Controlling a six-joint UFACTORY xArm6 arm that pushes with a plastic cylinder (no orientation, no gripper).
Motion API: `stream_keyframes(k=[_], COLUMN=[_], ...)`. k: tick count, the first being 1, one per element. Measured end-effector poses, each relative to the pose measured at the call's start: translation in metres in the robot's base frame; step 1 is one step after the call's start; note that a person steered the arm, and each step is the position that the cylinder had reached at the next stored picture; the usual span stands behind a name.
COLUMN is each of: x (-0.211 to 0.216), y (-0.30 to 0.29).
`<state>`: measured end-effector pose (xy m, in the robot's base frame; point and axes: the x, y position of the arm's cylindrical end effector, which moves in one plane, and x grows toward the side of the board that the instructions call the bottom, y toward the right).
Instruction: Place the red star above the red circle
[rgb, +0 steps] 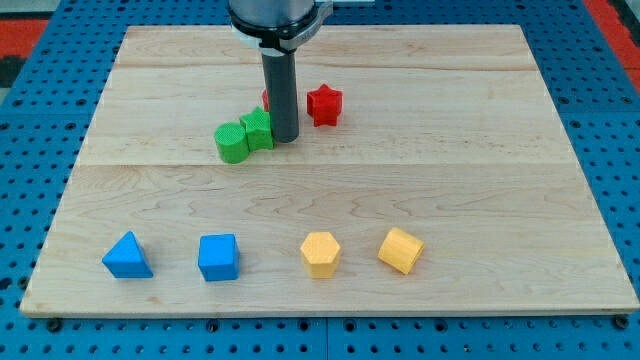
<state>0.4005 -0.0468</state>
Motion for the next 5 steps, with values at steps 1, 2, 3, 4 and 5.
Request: stream_keyframes(k=[1,2,3,4,5], x=[0.002,0.006,0.020,0.020,0.020], y=[-0.001,-0.001,0.009,0.029,0.036])
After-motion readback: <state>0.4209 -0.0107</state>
